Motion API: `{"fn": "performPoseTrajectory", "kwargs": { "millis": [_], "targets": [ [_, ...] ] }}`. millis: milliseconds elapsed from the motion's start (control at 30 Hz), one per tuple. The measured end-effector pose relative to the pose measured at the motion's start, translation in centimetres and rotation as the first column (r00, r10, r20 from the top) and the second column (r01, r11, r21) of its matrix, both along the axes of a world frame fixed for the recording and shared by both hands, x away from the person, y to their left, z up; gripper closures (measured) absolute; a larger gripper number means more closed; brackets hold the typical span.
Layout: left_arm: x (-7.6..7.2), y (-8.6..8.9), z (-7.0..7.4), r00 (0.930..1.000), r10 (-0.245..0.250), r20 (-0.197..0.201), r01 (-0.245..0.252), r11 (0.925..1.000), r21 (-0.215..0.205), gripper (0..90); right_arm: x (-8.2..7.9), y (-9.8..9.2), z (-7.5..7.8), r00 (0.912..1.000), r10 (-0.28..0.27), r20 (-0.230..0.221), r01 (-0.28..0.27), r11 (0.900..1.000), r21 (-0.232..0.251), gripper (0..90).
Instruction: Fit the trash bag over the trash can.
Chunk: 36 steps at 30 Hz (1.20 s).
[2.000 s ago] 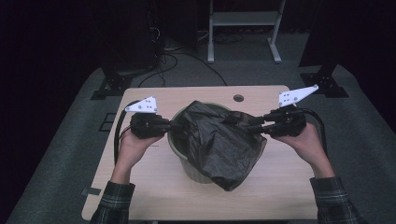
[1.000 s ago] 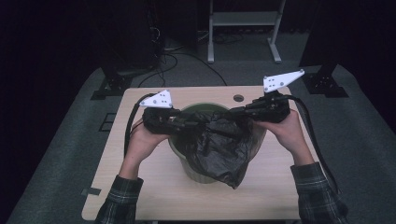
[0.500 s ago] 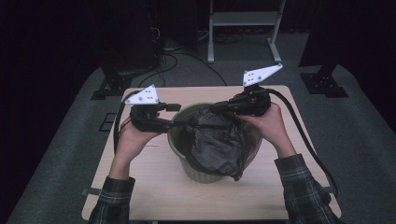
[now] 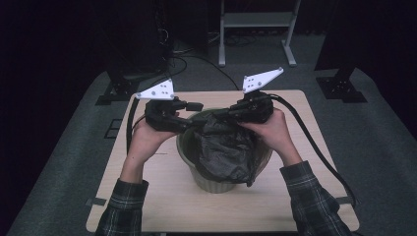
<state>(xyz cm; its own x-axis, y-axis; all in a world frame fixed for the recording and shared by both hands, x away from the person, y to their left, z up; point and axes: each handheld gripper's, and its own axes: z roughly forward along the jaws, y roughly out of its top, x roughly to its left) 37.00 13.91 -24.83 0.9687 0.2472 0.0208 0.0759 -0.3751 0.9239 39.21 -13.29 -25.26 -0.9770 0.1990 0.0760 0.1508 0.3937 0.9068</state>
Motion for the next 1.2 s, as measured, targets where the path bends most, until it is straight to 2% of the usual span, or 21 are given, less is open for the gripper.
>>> {"fn": "performPoseTrajectory", "kwargs": {
  "millis": [67,200,267,300,333,400,500,733,867,1000,1100,1200],
  "targets": [
    [0.1,-0.5,-0.5,0.9996,-0.024,-0.016,0.024,0.9995,0.020,60.1,-0.1,-0.1,0.1,1.0000,0.001,0.002,-0.001,1.000,0.008,90.0],
    [-0.1,-1.3,-1.4,0.9984,-0.053,-0.022,0.054,0.9960,0.072,82.7,-0.1,-0.3,0.4,1.0000,0.005,0.000,-0.005,0.999,0.032,89.9],
    [0.0,-1.5,-1.8,0.9986,-0.046,-0.026,0.048,0.9937,0.101,89.5,-0.1,-0.4,0.5,1.0000,0.006,-0.003,-0.006,0.999,0.042,89.9],
    [0.1,-1.4,-2.1,0.9994,-0.030,-0.017,0.031,0.9925,0.118,89.7,-0.1,-0.5,0.5,1.0000,0.007,-0.004,-0.007,0.999,0.048,89.5],
    [0.2,-1.2,-2.3,0.9995,-0.021,-0.023,0.024,0.9929,0.117,89.7,-0.1,-0.5,0.5,1.0000,0.003,0.001,-0.003,0.999,0.050,84.7],
    [0.4,-0.5,-2.7,0.9996,-0.006,-0.026,0.009,0.9951,0.099,89.7,-0.2,-0.8,0.5,0.9999,-0.013,0.005,0.013,0.999,0.051,75.2],
    [0.3,1.0,-3.0,0.9995,0.013,-0.030,-0.012,0.9982,0.059,89.7,-0.4,-2.0,0.3,0.9988,-0.047,0.014,0.046,0.998,0.051,68.6],
    [0.0,3.7,-3.3,0.9983,0.056,-0.016,-0.056,0.9983,0.016,89.6,-1.0,-6.4,-0.6,0.9920,-0.126,0.003,0.126,0.990,0.066,62.8],
    [-0.2,4.7,-3.3,0.9972,0.074,-0.012,-0.073,0.9972,0.011,89.6,-2.0,-8.8,-1.4,0.9864,-0.164,-0.004,0.164,0.985,0.057,60.1],
    [-0.3,5.3,-3.3,0.9960,0.088,-0.013,-0.088,0.9961,-0.004,89.6,-2.9,-10.3,-2.4,0.9845,-0.175,-0.018,0.175,0.983,0.050,56.8],
    [-0.3,5.7,-3.4,0.9945,0.104,-0.015,-0.104,0.9946,-0.002,89.6,-3.9,-10.8,-3.0,0.9861,-0.166,-0.014,0.166,0.985,0.049,55.0],
    [-0.1,6.1,-3.5,0.9931,0.116,-0.020,-0.116,0.9932,-0.011,89.7,-5.2,-11.1,-3.7,0.9907,-0.134,-0.022,0.136,0.988,0.067,54.7]
  ]
}}
